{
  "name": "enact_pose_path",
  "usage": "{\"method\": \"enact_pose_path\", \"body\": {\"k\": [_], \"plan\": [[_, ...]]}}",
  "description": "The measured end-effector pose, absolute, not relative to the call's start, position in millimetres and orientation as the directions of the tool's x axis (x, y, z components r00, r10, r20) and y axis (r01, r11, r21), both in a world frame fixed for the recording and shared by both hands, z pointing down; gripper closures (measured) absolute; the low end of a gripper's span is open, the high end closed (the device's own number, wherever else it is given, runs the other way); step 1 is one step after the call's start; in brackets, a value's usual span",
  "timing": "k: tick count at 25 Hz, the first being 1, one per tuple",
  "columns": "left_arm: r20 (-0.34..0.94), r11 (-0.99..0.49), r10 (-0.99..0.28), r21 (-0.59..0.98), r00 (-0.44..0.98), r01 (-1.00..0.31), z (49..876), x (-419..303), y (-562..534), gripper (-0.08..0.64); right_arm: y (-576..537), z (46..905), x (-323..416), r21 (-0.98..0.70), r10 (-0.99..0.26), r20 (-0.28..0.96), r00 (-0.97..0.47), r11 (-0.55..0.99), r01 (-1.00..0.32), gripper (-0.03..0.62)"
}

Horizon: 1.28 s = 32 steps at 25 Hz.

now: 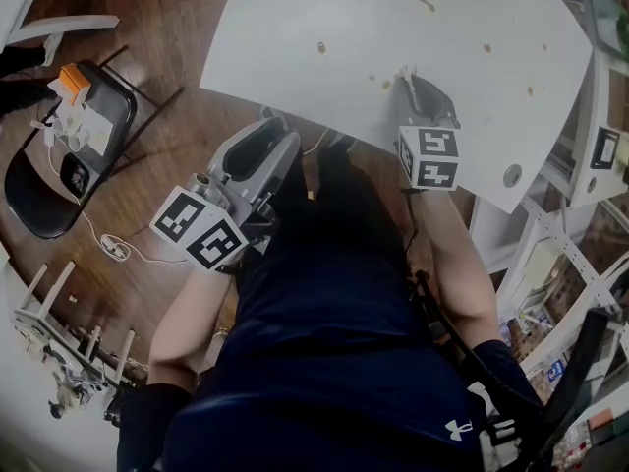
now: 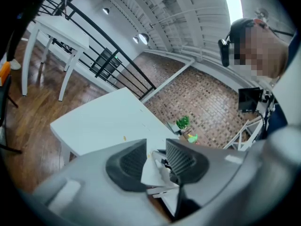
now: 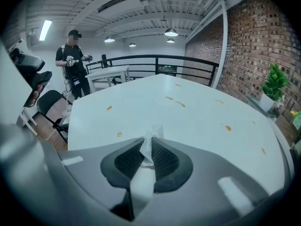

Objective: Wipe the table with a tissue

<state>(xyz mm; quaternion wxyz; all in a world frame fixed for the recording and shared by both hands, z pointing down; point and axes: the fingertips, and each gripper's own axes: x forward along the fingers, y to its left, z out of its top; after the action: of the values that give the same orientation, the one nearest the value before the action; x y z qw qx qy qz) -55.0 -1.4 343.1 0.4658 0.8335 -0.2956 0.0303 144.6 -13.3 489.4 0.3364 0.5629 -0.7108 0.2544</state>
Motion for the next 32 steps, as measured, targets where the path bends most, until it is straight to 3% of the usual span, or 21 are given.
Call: {"method": "enact_pose_path", "body": {"k": [32], "plan": [[0.309,-0.425,-0.427,0.761,0.85,-0.49,336,-70,-2,0.433,4,491,105,-0.083,-0.591,0.777,-0.217,0.246,-0.966,0.543]]}}
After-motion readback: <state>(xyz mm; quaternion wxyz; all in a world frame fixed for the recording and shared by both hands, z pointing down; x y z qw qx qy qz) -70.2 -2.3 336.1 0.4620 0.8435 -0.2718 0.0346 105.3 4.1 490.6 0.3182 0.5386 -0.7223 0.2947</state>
